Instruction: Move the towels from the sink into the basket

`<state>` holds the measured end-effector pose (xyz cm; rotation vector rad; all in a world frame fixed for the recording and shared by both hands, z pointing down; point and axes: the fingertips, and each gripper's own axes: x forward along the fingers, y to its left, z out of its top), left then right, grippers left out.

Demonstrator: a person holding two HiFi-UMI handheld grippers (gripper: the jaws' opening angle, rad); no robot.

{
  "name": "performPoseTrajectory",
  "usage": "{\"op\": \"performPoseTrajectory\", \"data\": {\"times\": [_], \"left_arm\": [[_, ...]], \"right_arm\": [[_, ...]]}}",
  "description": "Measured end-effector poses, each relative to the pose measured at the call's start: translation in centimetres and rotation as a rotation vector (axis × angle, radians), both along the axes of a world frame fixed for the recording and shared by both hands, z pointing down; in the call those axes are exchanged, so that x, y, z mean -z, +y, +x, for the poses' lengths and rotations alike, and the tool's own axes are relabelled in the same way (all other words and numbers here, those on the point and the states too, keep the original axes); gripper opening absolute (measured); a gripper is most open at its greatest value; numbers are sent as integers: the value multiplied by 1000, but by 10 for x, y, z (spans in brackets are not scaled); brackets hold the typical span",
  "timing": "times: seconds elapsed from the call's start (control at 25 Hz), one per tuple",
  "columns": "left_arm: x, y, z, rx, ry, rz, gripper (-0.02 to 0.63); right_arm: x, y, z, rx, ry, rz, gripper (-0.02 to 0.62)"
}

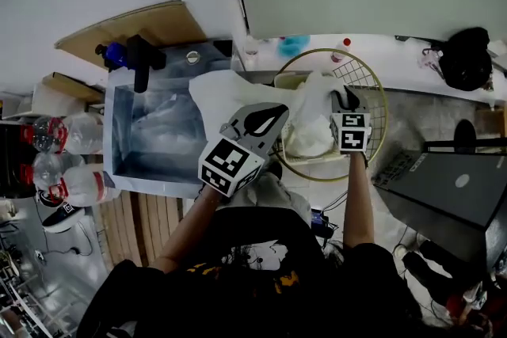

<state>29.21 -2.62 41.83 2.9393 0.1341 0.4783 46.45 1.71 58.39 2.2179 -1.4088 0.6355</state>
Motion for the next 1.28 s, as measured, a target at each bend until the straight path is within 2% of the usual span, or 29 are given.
{"op": "performPoseTrajectory", "data": {"times": [0.16, 0.28, 0.4, 0.52, 0.64, 0.76, 1.08, 1.16, 1.28], "left_arm": [[-19, -3, 8, -3, -38, -8, 11], [-26, -6, 14, -2, -43, -18, 11], [-30, -13, 18, 12, -45, -37, 11], [-35, -19, 21, 24, -52, -47, 11], [-42, -25, 23, 39, -63, -46, 9], [-40, -30, 22, 51, -52, -46, 11], [-29, -36, 10, 50, -34, -40, 11], [-25, -36, 7, 40, -25, -41, 9], [-20, -36, -2, 26, -15, -42, 9]], "right_arm": [[-92, -24, -7, 145, 71, -254, 86], [-148, -29, -9, 224, 83, -395, 87], [-187, -24, -11, 238, 14, -472, 108], [-209, -12, -10, 198, -77, -505, 161], [-211, -1, -6, 157, -145, -495, 216], [-188, 8, -5, 132, -182, -434, 281], [-95, 20, -19, 75, -136, -223, 276], [-69, 16, -22, 43, -126, -146, 237], [-36, 4, -36, 40, -119, -71, 232]]}}
